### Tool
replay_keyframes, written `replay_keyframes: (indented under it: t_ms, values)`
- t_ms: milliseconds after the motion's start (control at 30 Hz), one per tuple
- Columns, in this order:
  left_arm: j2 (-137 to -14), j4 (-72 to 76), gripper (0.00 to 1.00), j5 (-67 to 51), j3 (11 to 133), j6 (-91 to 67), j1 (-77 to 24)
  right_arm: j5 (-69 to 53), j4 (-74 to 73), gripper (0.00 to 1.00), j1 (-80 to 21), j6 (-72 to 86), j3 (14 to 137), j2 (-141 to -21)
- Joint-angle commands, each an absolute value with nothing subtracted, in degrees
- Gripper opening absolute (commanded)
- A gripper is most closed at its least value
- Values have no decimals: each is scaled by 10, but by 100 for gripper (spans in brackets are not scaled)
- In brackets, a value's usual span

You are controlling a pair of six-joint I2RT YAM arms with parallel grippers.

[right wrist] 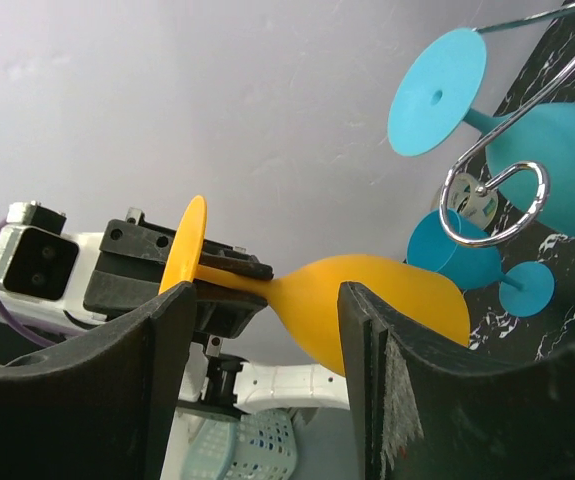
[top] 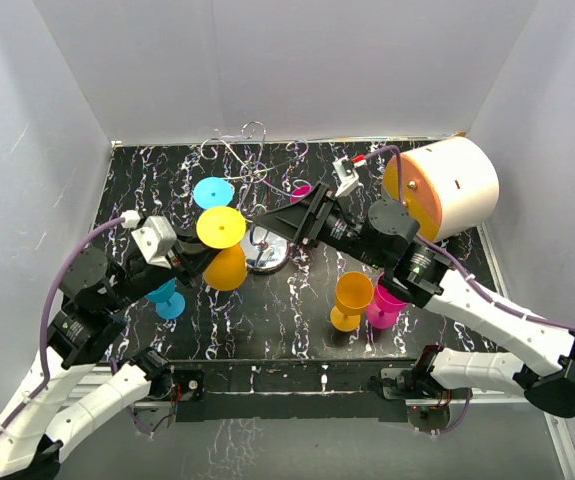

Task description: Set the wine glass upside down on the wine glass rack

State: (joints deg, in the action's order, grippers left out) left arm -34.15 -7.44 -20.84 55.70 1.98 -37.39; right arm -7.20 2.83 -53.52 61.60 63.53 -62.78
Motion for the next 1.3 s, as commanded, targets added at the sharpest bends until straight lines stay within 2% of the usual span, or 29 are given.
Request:
replay_keyframes:
  t_ms: [0, 300, 500, 600, 700, 800, 833, 933, 1000, 1067, 1133, 1267]
  values:
    - [-318, -56, 0, -155, 549, 26, -372, -11, 28, 56, -537, 623, 634, -596]
    - [-325, -75, 0, -181, 555, 42, -372, -162, 114, 56, -537, 606, 673, -653]
    - [-343, -100, 0, -203, 563, 52, -372, -204, 114, 53, -537, 624, 683, -690]
    - [-344, -101, 0, -212, 559, 53, -372, -199, 113, 46, -537, 637, 673, -691]
    - [-342, -102, 0, -216, 556, 57, -372, -198, 113, 33, -537, 647, 667, -693]
    - [-340, -106, 0, -214, 553, 70, -372, -195, 110, 8, -537, 665, 664, -697]
    - [-338, -108, 2, -209, 551, 71, -372, -194, 110, 1, -537, 671, 664, -700]
    - [-332, -121, 18, -188, 549, 68, -372, -194, 112, 0, -537, 686, 661, -703]
    - [-326, -129, 40, -169, 549, 48, -372, -192, 117, 0, -536, 693, 656, -702]
    - [-320, -148, 57, -143, 553, 13, -372, -188, 122, 0, -537, 700, 650, -698]
    - [-320, -186, 62, -118, 566, -35, -372, -180, 122, 0, -537, 704, 645, -694]
    - [-332, -274, 66, -136, 600, -147, -372, -159, 122, 0, -537, 714, 630, -684]
